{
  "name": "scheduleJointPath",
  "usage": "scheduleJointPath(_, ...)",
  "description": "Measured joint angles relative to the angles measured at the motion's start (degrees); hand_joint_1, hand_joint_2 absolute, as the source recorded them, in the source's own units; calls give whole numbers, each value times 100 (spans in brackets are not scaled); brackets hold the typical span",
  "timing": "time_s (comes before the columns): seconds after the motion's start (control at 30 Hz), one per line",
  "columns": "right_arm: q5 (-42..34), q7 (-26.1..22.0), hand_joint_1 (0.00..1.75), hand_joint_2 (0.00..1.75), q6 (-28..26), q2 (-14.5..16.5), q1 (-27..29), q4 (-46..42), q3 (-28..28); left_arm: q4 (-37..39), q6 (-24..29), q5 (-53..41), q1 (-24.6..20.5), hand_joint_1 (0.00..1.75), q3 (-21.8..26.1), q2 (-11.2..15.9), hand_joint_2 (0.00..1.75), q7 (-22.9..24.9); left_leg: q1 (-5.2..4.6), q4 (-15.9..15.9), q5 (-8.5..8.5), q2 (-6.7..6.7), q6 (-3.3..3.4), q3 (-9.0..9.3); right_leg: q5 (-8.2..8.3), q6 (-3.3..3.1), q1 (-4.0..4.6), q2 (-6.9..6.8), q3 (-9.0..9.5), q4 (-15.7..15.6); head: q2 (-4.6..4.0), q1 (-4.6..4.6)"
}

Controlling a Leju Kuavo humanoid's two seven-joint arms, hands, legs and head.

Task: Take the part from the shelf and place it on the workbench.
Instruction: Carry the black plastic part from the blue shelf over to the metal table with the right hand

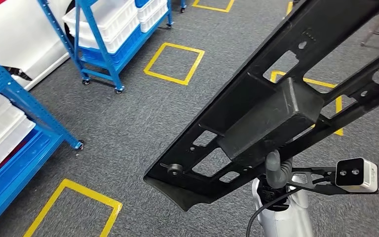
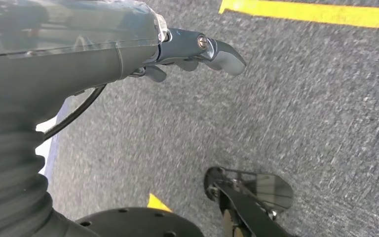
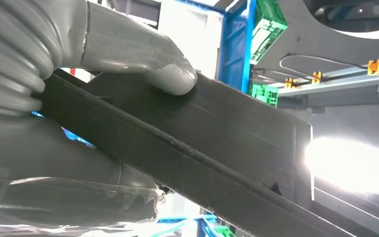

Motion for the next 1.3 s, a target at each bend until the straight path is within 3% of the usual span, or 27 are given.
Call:
scheduleJointPath(0.03, -1, -9, 175, 175, 0, 0, -8, -1, 0, 0, 21, -2, -3, 0, 0, 0, 175, 17, 5, -386, 245, -56, 14, 156, -3, 5, -3, 74, 2, 13, -1, 0)
scheduleJointPath(0.1, -7, -37, 175, 175, 1, 0, -33, 1, 1, 0, 56, -2, -8, 0, -1, 1, 175, 46, 30, -1141, 572, -329, 44, 460, -5, 39, -5, 208, -25, 51, -1, 2)
scheduleJointPath(0.17, -14, -67, 175, 175, 3, 0, -55, 3, 4, 0, 75, -12, -15, 0, -2, 2, 175, 84, 32, -1400, 614, -503, 72, 549, 25, 114, -22, 323, -84, 62, 0, 3)
scheduleJointPath(0.23, -8, -109, 175, 175, 4, 0, -63, 5, 7, 0, 106, -28, -26, 0, -1, -1, 175, 134, 27, -1439, 647, -404, 126, 559, 61, 197, -42, 424, -124, 46, 0, 4)
scheduleJointPath(0.3, 26, -163, 175, 175, 2, -1, -77, 6, 7, 0, 132, -36, -34, 0, 0, -5, 175, 159, 38, -1501, 694, -266, 212, 581, -66, 240, -21, 245, -217, 225, 0, 27)
scheduleJointPath(0.37, 78, -208, 175, 175, -9, -3, -88, 8, 12, 0, 138, -38, -34, 0, 0, -7, 175, 160, 22, -1534, 714, -114, 270, 588, -409, 265, -6, -85, -506, 839, 0, 53)
scheduleJointPath(0.43, 122, -249, 175, 175, -39, -4, -64, 14, 20, 0, 130, -38, -21, 0, 0, -4, 175, 156, -2, -1532, 709, 47, 286, 581, -683, 291, -22, -217, -835, 1537, 0, 60)
scheduleJointPath(0.47, 141, -267, 175, 175, -60, -5, -46, 15, 23, 0, 121, -37, -18, 0, 0, -2, 175, 154, -9, -1530, 705, 123, 289, 581, -679, 298, -29, -240, -885, 1656, 0, 60)
scheduleJointPath(0.5, 157, -285, 175, 175, -80, -5, -33, 16, 25, 0, 110, -37, -21, 0, 0, -1, 175, 150, -12, -1528, 699, 195, 287, 583, -578, 300, -32, -263, -823, 1563, 0, 60)
scheduleJointPath(0.6, 179, -365, 175, 175, -113, -7, -30, 15, 38, 0, 87, -36, -41, 0, 0, 1, 175, 135, -34, -1509, 659, 353, 245, 605, -120, 256, 7, -530, -190, 433, 0, 60)
scheduleJointPath(0.67, 179, -423, 175, 175, -135, -7, -31, 8, 57, 0, 79, -36, -40, 0, 0, 7, 175, 124, -62, -1498, 631, 444, 192, 614, -62, 201, 60, -649, 14, 25, 0, 55)
scheduleJointPath(0.73, 176, -459, 175, 175, -171, -8, -14, 1, 69, 0, 71, -43, -42, 0, 0, 15, 175, 130, -70, -1504, 610, 546, 138, 629, -57, 139, 77, -541, 8, -15, 0, 49)
scheduleJointPath(0.8, 172, -486, 175, 175, -198, -8, 4, -5, 72, 0, 69, -65, -56, 0, -1, 38, 175, 145, -48, -1363, 481, 427, 86, 592, -29, 67, 53, -426, 23, -58, 0, 44)
scheduleJointPath(0.83, 168, -502, 175, 175, -203, -8, 12, -9, 73, 0, 68, -77, -60, 0, -1, 50, 175, 150, -36, -1130, 332, 293, 68, 496, -18, 32, 36, -377, 34, -78, 0, 38)
scheduleJointPath(0.9, 164, -533, 175, 175, -204, -7, 42, -14, 73, 0, 67, -101, -49, 0, -2, 70, 175, 157, -22, -369, -38, 65, 51, 148, -14, -7, 29, -272, 35, -77, 0, 23)
scheduleJointPath(0.93, 163, -547, 175, 175, -204, -7, 68, -14, 73, 0, 66, -114, -35, 0, -2, 77, 175, 161, -20, -11, -156, 29, 44, -27, -15, -13, 31, -202, 34, -70, 0, 20)
scheduleJointPath(0.97, 164, -556, 175, 175, -203, -7, 94, -15, 72, 0, 66, -129, -23, 0, -2, 86, 175, 166, -17, 172, -165, 20, 39, -129, -17, -13, 31, -126, 33, -60, 0, 19)
scheduleJointPath(1.0, 164, -565, 175, 175, -202, -7, 116, -16, 70, 0, 65, -143, -15, 0, -2, 94, 175, 168, -13, 139, -63, 16, 39, -134, -19, -11, 29, -48, 33, -49, 0, 19)
scheduleJointPath(1.03, 166, -572, 175, 175, -201, -7, 132, -20, 69, 0, 65, -156, -15, 0, -3, 105, 175, 169, -4, -135, 141, -8, 42, -27, -23, -5, 24, 31, 34, -34, 0, 18)
scheduleJointPath(1.07, 169, -577, 175, 175, -202, -7, 140, -28, 68, 0, 64, -163, -18, 0, -5, 116, 175, 169, 13, -544, 363, -86, 46, 140, -31, 8, 16, 104, 34, -13, 0, 18)
scheduleJointPath(1.13, 175, -587, 175, 175, -202, -6, 146, -50, 65, 0, 58, -172, -27, 0, -9, 133, 175, 168, 35, -1199, 609, -307, 62, 426, -47, 58, 16, 230, 7, 34, 0, 19)
scheduleJointPath(1.17, 179, -590, 175, 175, -203, -6, 152, -64, 64, 0, 48, -172, -31, 0, -11, 134, 175, 165, 35, -1334, 626, -381, 80, 486, -47, 92, 16, 280, -12, 47, 0, 20)
scheduleJointPath(1.23, 185, -597, 175, 175, -203, -7, 182, -94, 61, 0, 17, -164, -39, 0, -13, 137, 175, 155, 20, -1373, 633, -339, 150, 510, -24, 169, 0, 369, -47, 42, -1, 19)
scheduleJointPath(1.3, 187, -616, 175, 175, -199, -9, 216, -136, 44, 0, -30, -155, -44, 0, -13, 142, 175, 142, 15, -1418, 674, -226, 236, 518, -92, 230, -3, 209, -96, 133, -2, 31)
